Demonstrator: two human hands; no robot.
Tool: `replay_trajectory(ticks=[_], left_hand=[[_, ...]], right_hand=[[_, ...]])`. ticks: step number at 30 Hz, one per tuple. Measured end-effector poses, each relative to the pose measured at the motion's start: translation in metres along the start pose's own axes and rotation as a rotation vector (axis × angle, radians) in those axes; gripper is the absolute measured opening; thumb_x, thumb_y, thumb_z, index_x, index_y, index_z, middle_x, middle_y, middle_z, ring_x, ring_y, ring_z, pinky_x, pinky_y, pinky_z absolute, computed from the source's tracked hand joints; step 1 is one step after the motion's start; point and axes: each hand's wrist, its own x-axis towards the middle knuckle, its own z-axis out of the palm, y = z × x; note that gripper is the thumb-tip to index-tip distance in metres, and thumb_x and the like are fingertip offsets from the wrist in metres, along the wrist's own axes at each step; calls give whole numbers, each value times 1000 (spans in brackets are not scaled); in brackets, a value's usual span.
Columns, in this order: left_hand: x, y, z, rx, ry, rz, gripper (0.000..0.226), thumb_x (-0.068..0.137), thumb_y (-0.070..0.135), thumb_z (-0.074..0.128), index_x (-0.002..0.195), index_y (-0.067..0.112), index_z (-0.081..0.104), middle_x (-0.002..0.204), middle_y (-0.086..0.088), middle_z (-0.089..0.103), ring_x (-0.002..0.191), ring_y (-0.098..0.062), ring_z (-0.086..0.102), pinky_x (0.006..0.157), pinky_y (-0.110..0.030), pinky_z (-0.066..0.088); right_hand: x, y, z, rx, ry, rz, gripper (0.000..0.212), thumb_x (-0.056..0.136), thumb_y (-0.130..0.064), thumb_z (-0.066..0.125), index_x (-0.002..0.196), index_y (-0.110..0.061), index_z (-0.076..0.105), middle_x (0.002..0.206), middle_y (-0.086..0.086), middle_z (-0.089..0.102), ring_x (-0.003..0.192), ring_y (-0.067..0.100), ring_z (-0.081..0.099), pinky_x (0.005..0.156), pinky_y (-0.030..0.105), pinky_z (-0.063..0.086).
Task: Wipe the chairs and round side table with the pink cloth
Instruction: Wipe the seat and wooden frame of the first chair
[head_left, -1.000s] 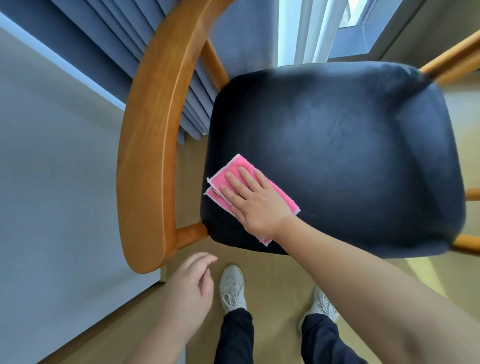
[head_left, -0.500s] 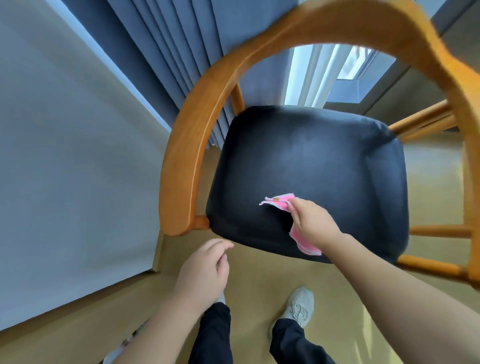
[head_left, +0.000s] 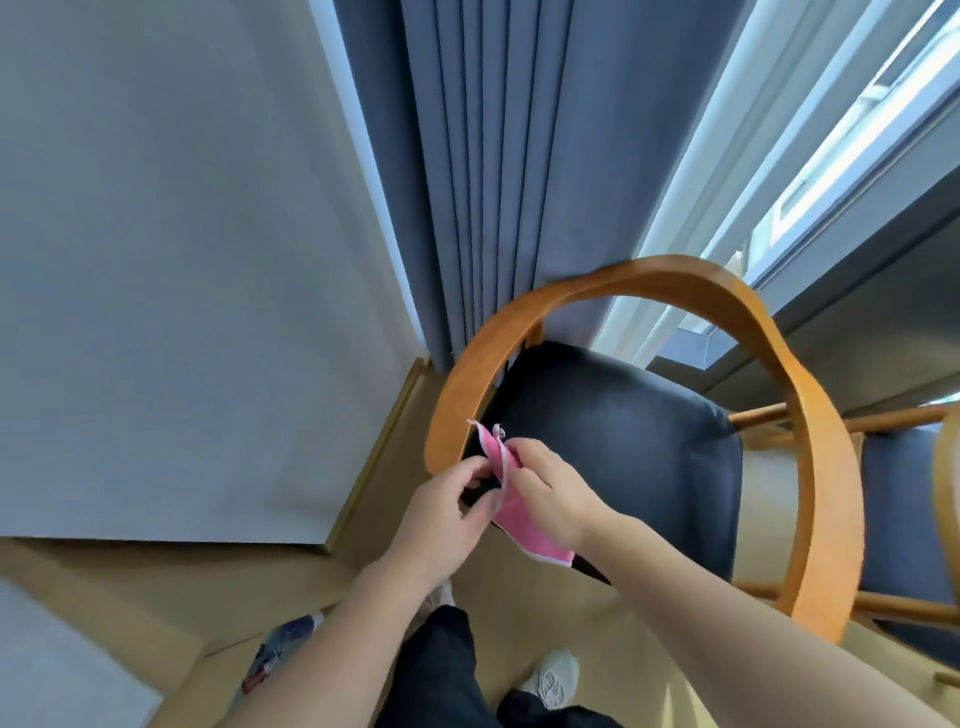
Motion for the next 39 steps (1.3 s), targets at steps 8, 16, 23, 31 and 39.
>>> replay_trajectory(ticks=[8,16,23,31,39], left_hand=[[29,-17,-50,-243,-63,-147,15,91,19,61,105,24,60,90,5,69,86,-5,65,78,-17,49],[77,-71,-85,-9,109,-224,7,93,25,56,90,24,61,84,10,63,74,2,57,62,-9,43],[90,-102,-85,57,171,-342,10,94,20,55,96,28,61,89,14,61,82,1,56,66,-5,41],[96,-116,-62,48,285,-416,14,92,14,58,97,27,62,86,12,63,79,-6,61,72,-29,54],[109,-123,-53,148,276,-388,15,91,12,58,100,23,63,87,14,63,77,0,60,69,-16,47]], right_hand=[[44,-11,18,-154,-110,-38,10,82,-30,57,79,-32,48,82,-9,52,75,9,52,68,26,49],[112,0,42,-127,-182,109,27,90,-13,42,110,-22,59,91,3,67,83,23,64,72,37,53],[187,33,60,-463,-196,4,37,98,-20,40,135,-20,43,122,5,51,106,26,52,91,38,48],[207,81,59,-1023,-345,-846,72,97,-52,40,150,-6,28,157,13,28,148,29,13,121,45,0],[228,93,64,-1011,-389,-829,71,97,-58,23,149,-10,35,154,10,36,148,30,18,119,46,-2]])
